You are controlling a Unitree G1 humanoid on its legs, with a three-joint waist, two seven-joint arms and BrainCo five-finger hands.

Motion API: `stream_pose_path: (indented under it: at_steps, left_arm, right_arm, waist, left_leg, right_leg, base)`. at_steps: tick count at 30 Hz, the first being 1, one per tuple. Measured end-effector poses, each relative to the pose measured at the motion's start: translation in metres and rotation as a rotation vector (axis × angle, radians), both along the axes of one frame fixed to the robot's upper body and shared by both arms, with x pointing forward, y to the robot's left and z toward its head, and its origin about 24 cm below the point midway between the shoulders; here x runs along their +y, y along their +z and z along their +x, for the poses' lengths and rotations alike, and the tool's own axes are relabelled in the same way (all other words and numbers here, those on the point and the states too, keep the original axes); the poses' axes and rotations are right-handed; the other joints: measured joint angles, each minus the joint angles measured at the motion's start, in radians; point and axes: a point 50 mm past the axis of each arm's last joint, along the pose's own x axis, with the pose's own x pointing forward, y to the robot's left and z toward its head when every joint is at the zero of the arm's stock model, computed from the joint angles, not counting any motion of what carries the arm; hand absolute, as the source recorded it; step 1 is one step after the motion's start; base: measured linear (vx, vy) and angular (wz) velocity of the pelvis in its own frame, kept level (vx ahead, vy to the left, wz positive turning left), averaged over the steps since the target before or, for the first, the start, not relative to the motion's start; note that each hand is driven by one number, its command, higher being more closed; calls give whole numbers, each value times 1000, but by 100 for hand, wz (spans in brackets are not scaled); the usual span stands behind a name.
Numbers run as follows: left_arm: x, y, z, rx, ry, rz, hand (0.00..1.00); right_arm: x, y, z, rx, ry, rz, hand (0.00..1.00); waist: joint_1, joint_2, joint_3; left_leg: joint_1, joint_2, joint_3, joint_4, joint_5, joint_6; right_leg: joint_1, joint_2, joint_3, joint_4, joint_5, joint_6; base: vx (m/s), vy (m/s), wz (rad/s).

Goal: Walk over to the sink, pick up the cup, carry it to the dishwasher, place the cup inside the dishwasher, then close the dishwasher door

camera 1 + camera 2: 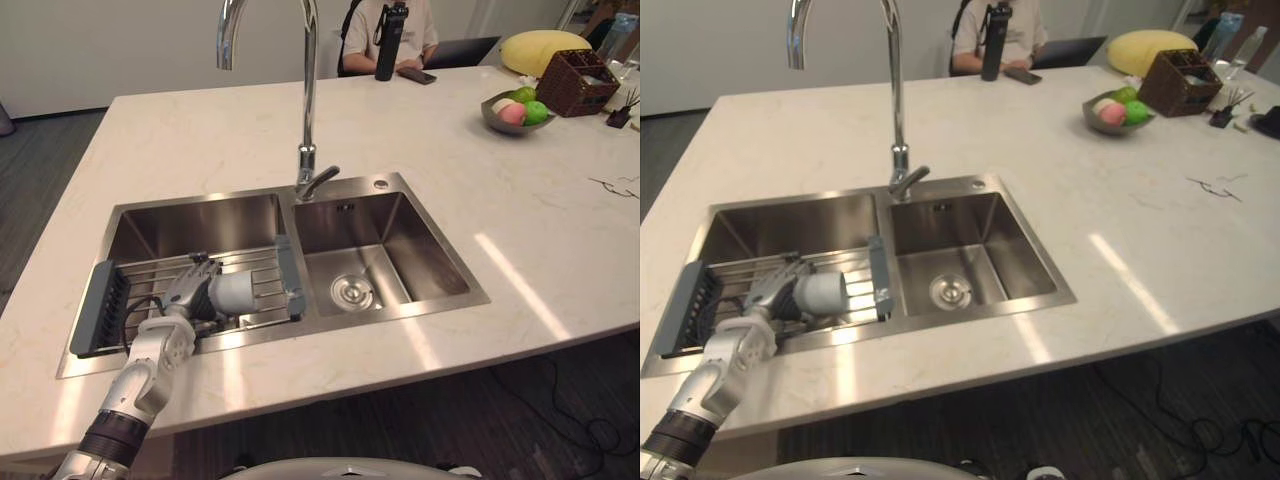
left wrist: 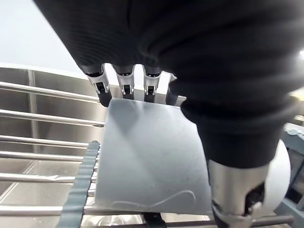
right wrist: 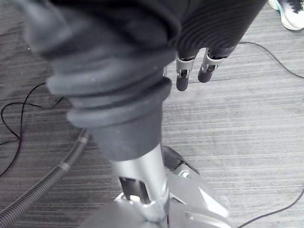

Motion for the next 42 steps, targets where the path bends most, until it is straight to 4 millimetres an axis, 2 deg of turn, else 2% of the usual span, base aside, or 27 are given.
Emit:
stream_pose_path:
  at_steps: [13,22,23,33,42]
  left_arm:
    - [6,-9,4,75,18,45,0]
    - [0,-12,11,136,-26,103,0]
    - [0,-11,13,150,-29,106,100]
    - [2,-13,22,310,3,136,100]
    - [6,-19,22,236,43,106,100]
  right_arm:
    - [-1,3,6,-12,21,7,0]
    - [-3,4,8,4,49,4,0]
    - [-2,5,9,2,57,8,0]
    - [-8,9,14,17,99,11,0]
    - [-8,9,16,31,109,21,0]
  waist:
    - [-18,8,7]
    - [-28,12,10]
    - [-31,13,10]
    - [-54,28,11]
    - [-56,28,11]
  left_leg:
    - [20,0,12,0,-6,-3]
    - [34,0,34,0,-15,-7]
    - [35,0,35,0,-16,-7]
    - [53,0,59,0,-21,-11]
    - [59,1,59,0,-21,-11]
  right_leg:
    - [11,0,23,0,-4,-2]
    - [11,0,48,1,-4,-2]
    - [11,-1,49,1,-4,-2]
    - [12,0,75,5,-3,-1]
    - [15,1,75,0,-1,1]
  base:
    - [8,5,-2]
    - [15,9,-7]
    - [34,12,-3]
    - [12,6,-7]
    - [0,0,0]
